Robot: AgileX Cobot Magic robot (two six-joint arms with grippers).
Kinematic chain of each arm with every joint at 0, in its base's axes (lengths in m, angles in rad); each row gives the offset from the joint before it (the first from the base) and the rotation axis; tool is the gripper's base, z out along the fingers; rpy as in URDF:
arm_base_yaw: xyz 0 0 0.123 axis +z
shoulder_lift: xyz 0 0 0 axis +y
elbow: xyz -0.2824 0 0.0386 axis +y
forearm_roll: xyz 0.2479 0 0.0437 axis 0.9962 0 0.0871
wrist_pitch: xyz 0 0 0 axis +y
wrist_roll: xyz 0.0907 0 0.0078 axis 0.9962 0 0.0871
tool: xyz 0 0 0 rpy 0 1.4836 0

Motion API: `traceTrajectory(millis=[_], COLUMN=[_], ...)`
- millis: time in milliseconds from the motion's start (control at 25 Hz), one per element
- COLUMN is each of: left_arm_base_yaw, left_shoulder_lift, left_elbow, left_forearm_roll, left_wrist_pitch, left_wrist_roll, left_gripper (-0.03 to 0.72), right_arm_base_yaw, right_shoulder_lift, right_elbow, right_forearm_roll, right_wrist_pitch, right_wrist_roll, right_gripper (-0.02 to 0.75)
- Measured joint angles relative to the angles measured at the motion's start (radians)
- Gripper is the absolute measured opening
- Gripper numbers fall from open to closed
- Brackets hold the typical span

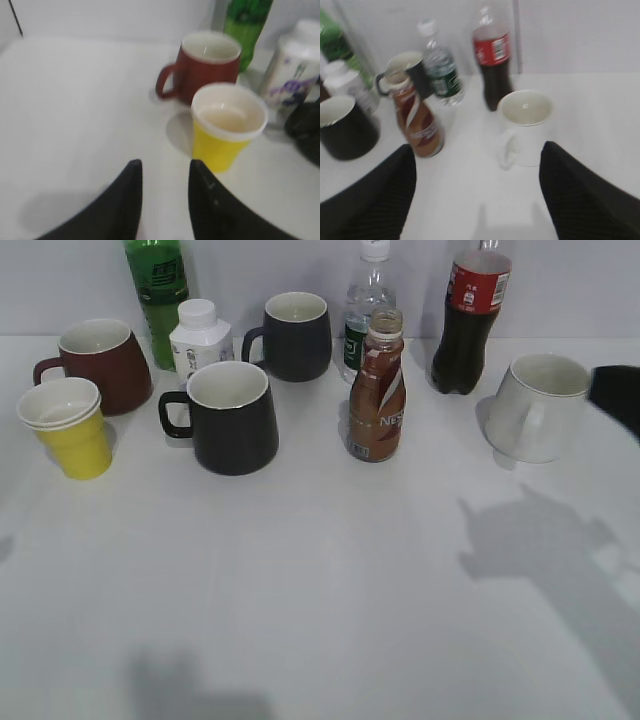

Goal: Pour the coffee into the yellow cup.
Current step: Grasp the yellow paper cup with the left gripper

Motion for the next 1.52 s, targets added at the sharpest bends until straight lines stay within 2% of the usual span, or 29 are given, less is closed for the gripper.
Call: traceTrajectory(millis=[240, 400, 560, 640, 760, 920, 1000, 1280, 1520], left_arm_base_yaw=[-0.027, -0.116, -0.218, -0.239, -0.242, -0.242, -0.243, -0.244, -0.244], left_shoulder_lift=[0.141, 0.194, 0.269, 0.329, 0.426, 0.558, 0.623, 0.833, 0.97], left_elbow=[0.003, 0.003, 0.05, 0.078, 0.096, 0.098, 0.099, 0.092, 0.025], left_forearm_roll=[-0.067, -0.07, -0.07, -0.07, -0.067, 0.013, 0.061, 0.086, 0.085], left_wrist_pitch=[0.008, -0.007, -0.202, -0.32, -0.46, -0.638, -0.733, -1.066, -1.166], left_wrist_roll=[0.0, 0.0, 0.0, 0.0, 0.0, 0.0, 0.0, 0.0, 0.0], left_gripper=[0.258, 0.259, 0.26, 0.268, 0.334, 0.516, 0.568, 0.591, 0.591], right_arm_base_yaw=[0.05, 0.087, 0.128, 0.133, 0.133, 0.133, 0.133, 0.133, 0.133], right_shoulder_lift=[0.208, 0.314, 0.394, 0.435, 0.488, 0.537, 0.556, 0.623, 0.713], right_elbow=[0.002, 0.002, 0.002, 0.002, 0.002, 0.002, 0.002, -0.002, -0.017], right_forearm_roll=[-0.02, -0.023, -0.051, -0.06, -0.062, -0.063, -0.063, -0.058, -0.052], right_wrist_pitch=[-0.189, -0.308, -0.394, -0.423, -0.469, -0.549, -0.581, -0.677, -0.733], right_wrist_roll=[-0.005, -0.006, -0.006, -0.006, -0.006, -0.005, -0.005, -0.005, -0.006], right_gripper=[0.574, 0.574, 0.574, 0.574, 0.574, 0.574, 0.574, 0.574, 0.574])
